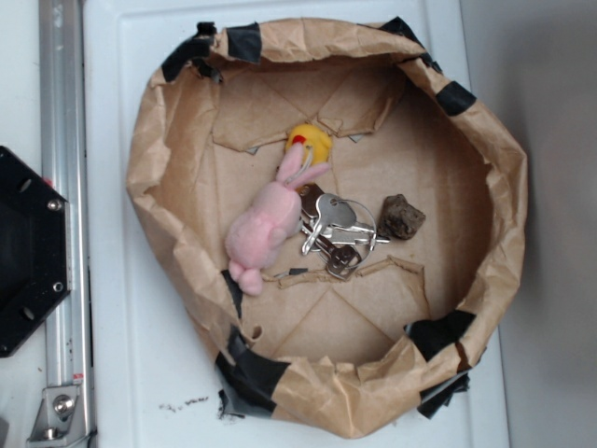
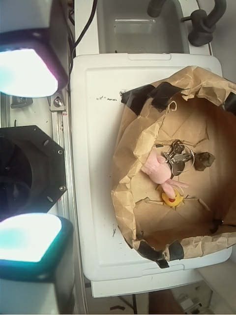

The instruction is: Grab the rock.

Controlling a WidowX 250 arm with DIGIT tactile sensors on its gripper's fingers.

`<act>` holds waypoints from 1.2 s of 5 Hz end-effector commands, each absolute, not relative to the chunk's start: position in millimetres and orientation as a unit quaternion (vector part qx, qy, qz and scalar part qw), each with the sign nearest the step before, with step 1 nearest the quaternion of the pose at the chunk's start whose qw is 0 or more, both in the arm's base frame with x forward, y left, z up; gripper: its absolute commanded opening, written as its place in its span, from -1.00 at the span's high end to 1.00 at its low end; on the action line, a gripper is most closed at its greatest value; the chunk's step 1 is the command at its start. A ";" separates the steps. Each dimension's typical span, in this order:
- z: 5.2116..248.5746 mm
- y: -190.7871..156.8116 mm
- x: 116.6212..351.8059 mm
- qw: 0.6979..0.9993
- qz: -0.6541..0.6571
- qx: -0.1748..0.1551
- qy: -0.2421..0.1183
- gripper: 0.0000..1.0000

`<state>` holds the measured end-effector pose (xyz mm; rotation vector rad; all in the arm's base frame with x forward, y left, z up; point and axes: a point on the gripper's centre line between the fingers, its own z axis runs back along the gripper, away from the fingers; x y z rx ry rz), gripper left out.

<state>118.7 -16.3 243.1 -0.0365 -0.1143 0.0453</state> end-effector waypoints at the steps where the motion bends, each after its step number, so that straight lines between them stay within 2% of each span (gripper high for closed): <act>1: 243.1 -16.3 118.7 0.998 0.023 -0.018 -0.057 -1.00; 2: 207.0 2.0 168.7 0.995 0.012 0.023 -0.101 -1.00; 3: 179.7 8.4 218.8 0.994 0.014 0.004 -0.106 -1.00; 4: 156.8 13.3 257.1 0.992 0.009 -0.003 -0.127 -1.00; 6: 89.7 -2.2 308.5 0.995 -0.036 0.003 -0.090 -1.00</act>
